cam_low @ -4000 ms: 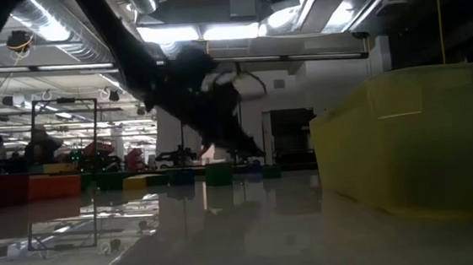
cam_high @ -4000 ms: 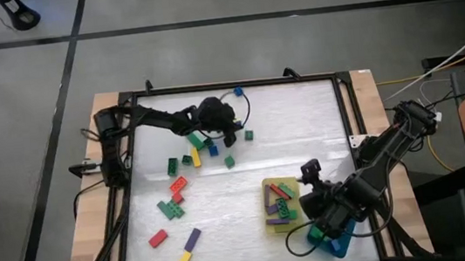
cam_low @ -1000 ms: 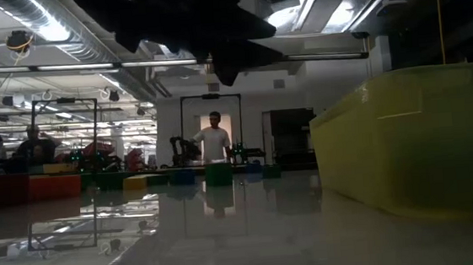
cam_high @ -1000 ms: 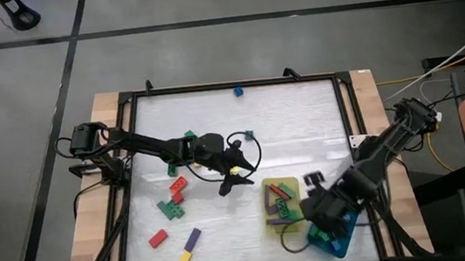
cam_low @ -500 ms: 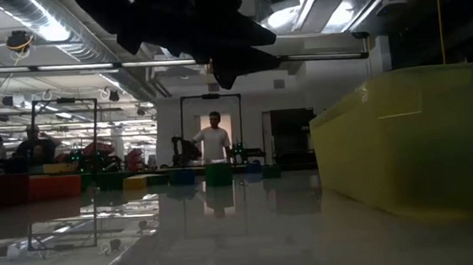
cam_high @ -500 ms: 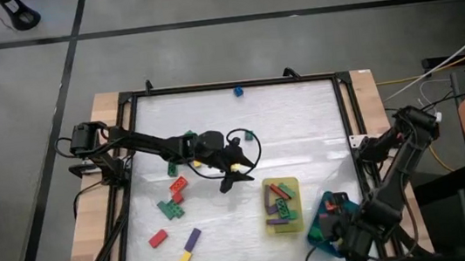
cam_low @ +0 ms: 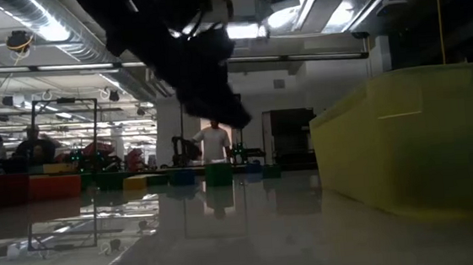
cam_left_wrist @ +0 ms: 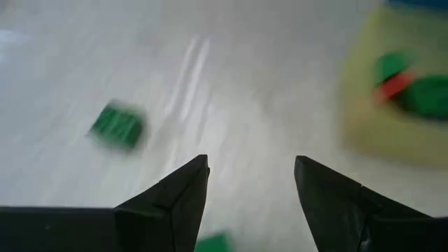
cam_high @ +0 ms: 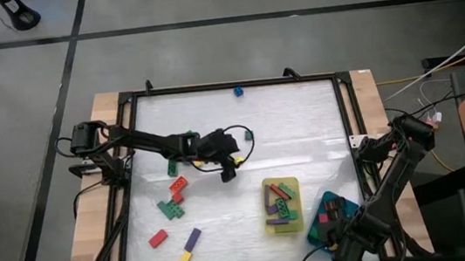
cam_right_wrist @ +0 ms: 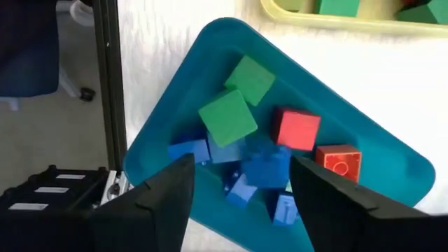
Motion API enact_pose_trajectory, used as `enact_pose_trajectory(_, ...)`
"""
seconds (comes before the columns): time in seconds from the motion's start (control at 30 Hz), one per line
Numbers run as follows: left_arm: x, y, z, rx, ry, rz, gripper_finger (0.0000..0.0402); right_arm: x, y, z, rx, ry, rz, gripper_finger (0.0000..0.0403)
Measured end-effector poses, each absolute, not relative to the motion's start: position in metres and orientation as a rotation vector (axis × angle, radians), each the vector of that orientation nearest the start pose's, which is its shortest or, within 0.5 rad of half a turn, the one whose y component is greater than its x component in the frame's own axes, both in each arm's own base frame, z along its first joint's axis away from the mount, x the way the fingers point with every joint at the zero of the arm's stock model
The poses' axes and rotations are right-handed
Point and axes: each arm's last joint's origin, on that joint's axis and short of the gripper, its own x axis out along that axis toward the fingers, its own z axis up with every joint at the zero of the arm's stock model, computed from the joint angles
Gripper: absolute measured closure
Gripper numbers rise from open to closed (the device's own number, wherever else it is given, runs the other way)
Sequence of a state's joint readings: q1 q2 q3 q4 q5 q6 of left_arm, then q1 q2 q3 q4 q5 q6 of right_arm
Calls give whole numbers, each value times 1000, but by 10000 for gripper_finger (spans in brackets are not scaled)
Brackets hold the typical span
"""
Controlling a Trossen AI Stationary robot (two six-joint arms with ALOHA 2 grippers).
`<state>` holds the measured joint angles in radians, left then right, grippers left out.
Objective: Sort blocks by size
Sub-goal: Put the small green block into the blue bin
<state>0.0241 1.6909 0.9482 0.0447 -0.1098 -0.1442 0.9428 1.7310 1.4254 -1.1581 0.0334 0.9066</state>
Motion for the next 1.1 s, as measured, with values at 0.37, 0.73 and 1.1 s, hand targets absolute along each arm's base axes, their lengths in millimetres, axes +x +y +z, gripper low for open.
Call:
enact_pose_trajectory(0.37,337,15,165,-146,846,285,202,189,258,251,-25,1506,69,173)
enact_pose_trajectory(0.73,342,16,126,-129,968,316,202,189,258,251,-32,1507,70,173)
enact_pose_trajectory(1.1,348,15,127,-186,907,261,289,200,250,252,-361,1318,114,173)
